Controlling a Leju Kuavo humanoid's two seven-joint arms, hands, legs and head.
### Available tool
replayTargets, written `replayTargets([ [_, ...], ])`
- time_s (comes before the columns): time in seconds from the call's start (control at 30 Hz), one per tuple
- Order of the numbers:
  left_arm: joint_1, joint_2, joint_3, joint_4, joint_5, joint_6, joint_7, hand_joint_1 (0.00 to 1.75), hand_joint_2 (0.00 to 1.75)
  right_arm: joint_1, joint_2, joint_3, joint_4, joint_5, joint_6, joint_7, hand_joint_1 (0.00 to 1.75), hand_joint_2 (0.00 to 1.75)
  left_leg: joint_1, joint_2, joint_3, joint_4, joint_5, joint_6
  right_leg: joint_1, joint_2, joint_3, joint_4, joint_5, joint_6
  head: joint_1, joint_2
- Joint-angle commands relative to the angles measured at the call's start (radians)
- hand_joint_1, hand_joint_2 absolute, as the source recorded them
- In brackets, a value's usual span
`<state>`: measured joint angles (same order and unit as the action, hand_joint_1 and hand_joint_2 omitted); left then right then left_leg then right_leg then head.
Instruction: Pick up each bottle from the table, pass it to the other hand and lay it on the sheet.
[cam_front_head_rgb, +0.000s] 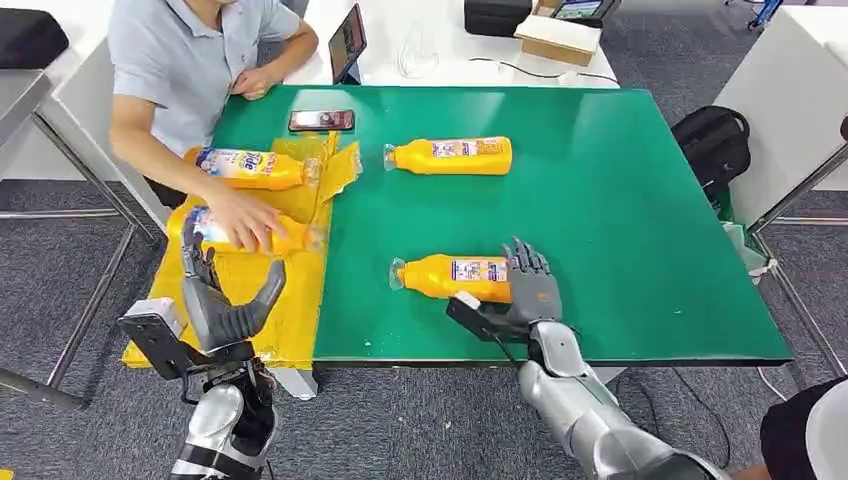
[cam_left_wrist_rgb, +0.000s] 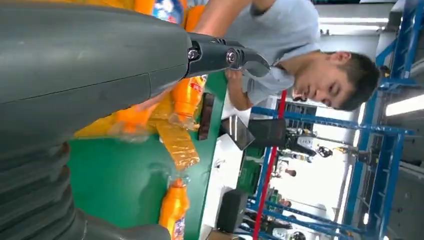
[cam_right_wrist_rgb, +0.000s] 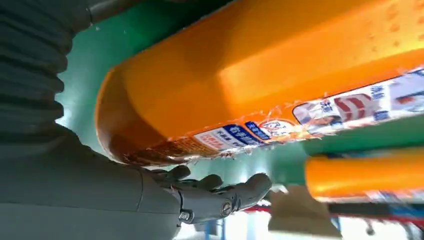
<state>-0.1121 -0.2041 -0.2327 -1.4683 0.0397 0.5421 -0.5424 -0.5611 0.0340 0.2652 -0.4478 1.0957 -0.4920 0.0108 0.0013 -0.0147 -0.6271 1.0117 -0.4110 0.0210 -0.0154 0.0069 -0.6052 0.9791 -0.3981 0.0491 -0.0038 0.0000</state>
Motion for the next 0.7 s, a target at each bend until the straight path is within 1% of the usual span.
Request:
replayTargets([
  [0.03,-0.009,0.026,-0.002,0.016,-0.021,-0.002,0.015,0.00,1.75,-0.019,-0.025,0.055,0.087,0.050,0.049,0.091,0.26,1.75,0.001,-0.001,0.005,-0.002,0.000,-0.001,0.001,-0.003,0.006,-0.002,-0.001,-0.002,0.000,0.000],
  [0.07,-0.009,0.026,-0.003,0.017,-0.022,-0.004,0.016,0.00,1.75,-0.021,-0.028,0.050,0.088,0.048,0.052,0.093,0.38,1.75,0.000,-0.002,0.005,-0.001,0.000,-0.001,0.001,-0.003,0.006,-0.001,-0.001,-0.002,0.000,0.000],
  [0.1,-0.012,0.031,-0.013,0.023,-0.027,-0.019,0.024,0.00,1.75,-0.023,-0.030,0.041,0.094,0.039,0.066,0.080,1.15,1.75,0.001,-0.003,0.006,-0.001,0.000,-0.001,0.001,-0.004,0.007,-0.002,-0.001,-0.002,0.000,0.000],
  [0.13,-0.014,0.032,-0.020,0.027,-0.022,-0.034,0.039,0.00,1.75,-0.022,-0.034,0.028,0.096,0.025,0.079,0.066,1.43,1.75,0.000,-0.002,0.004,-0.001,0.000,-0.001,0.001,-0.003,0.006,-0.001,-0.001,-0.002,0.000,0.000],
  [0.17,-0.014,0.030,-0.021,0.029,-0.022,-0.034,0.038,0.00,1.75,-0.021,-0.035,0.027,0.096,0.023,0.078,0.062,1.47,1.75,0.000,-0.003,0.004,-0.001,0.000,0.000,0.000,-0.002,0.005,-0.001,-0.001,-0.001,0.000,0.000],
  [0.2,-0.018,0.035,-0.036,0.036,0.000,-0.077,0.064,0.00,1.75,-0.022,-0.037,0.020,0.105,0.019,0.098,0.049,1.64,1.75,0.000,-0.002,0.005,-0.001,0.000,-0.001,0.001,-0.003,0.007,-0.001,-0.001,-0.002,0.000,0.000],
  [0.23,-0.022,0.036,-0.052,0.041,0.018,-0.111,0.078,0.00,1.75,-0.014,-0.037,-0.001,0.108,-0.010,0.118,0.008,1.75,1.75,0.000,-0.003,0.004,-0.001,0.000,0.000,0.000,-0.003,0.006,-0.001,0.000,-0.001,0.000,0.000],
  [0.27,-0.023,0.031,-0.054,0.041,0.017,-0.109,0.077,0.00,1.75,-0.009,-0.038,-0.002,0.108,-0.010,0.113,0.005,1.75,1.75,0.000,-0.004,0.005,-0.001,0.000,-0.001,0.001,-0.004,0.008,-0.001,-0.001,-0.001,0.000,0.000],
  [0.4,-0.039,0.040,-0.087,0.067,0.017,-0.126,0.084,0.00,1.75,0.004,-0.017,-0.038,0.120,-0.067,0.157,-0.074,1.75,1.75,0.001,-0.004,0.006,-0.002,0.001,0.000,0.001,-0.004,0.009,-0.002,-0.001,-0.001,0.000,0.000],
  [0.43,-0.044,0.044,-0.094,0.074,0.017,-0.128,0.084,0.00,1.75,0.009,-0.006,-0.068,0.117,-0.114,0.195,-0.128,1.75,1.75,0.001,-0.004,0.007,-0.002,0.000,0.000,0.001,-0.004,0.010,-0.002,-0.001,-0.002,0.000,0.000],
  [0.47,-0.044,0.044,-0.094,0.074,0.017,-0.128,0.084,0.00,1.75,0.009,-0.006,-0.068,0.117,-0.114,0.195,-0.128,1.75,1.75,0.001,-0.003,0.007,-0.002,0.000,0.000,0.001,-0.004,0.009,-0.002,-0.001,-0.001,0.000,0.000],
  [0.5,-0.053,0.049,-0.102,0.089,0.019,-0.128,0.083,0.00,1.75,0.020,0.020,-0.166,0.111,-0.261,0.334,-0.255,1.69,1.75,0.001,-0.004,0.007,-0.002,0.000,0.000,0.001,-0.005,0.010,-0.003,-0.001,-0.002,0.000,0.000],
  [0.53,-0.062,0.053,-0.113,0.104,0.026,-0.137,0.086,0.00,1.75,0.033,0.025,-0.221,0.107,-0.351,0.441,-0.302,1.71,1.75,0.001,-0.004,0.007,-0.002,0.001,0.000,0.001,-0.004,0.009,-0.002,-0.001,-0.001,0.000,0.000],
  [0.57,-0.071,0.051,-0.120,0.122,0.050,-0.152,0.093,0.00,1.75,0.050,0.023,-0.234,0.107,-0.396,0.504,-0.330,1.75,1.75,0.001,-0.004,0.008,-0.003,0.000,-0.001,0.002,-0.005,0.010,-0.003,-0.001,-0.002,0.000,0.000],
  [0.6,-0.075,0.050,-0.123,0.131,0.078,-0.173,0.103,0.00,1.75,0.062,0.015,-0.210,0.101,-0.390,0.499,-0.361,1.73,1.75,0.002,-0.005,0.008,-0.003,0.000,-0.001,0.002,-0.005,0.011,-0.003,-0.001,-0.002,0.000,0.000],
  [0.63,-0.077,0.049,-0.127,0.137,0.085,-0.177,0.105,0.00,1.75,0.070,0.013,-0.191,0.101,-0.377,0.457,-0.366,1.75,1.75,0.001,-0.005,0.009,-0.003,0.000,-0.002,0.002,-0.006,0.012,-0.004,-0.001,-0.002,0.000,0.000],
  [0.7,-0.074,0.051,-0.131,0.133,0.087,-0.176,0.105,0.00,1.75,0.075,0.033,-0.199,0.096,-0.408,0.444,-0.403,1.75,1.75,0.003,-0.001,0.016,-0.003,-0.004,-0.003,0.004,-0.003,0.016,-0.006,-0.001,-0.003,0.001,0.000],
])
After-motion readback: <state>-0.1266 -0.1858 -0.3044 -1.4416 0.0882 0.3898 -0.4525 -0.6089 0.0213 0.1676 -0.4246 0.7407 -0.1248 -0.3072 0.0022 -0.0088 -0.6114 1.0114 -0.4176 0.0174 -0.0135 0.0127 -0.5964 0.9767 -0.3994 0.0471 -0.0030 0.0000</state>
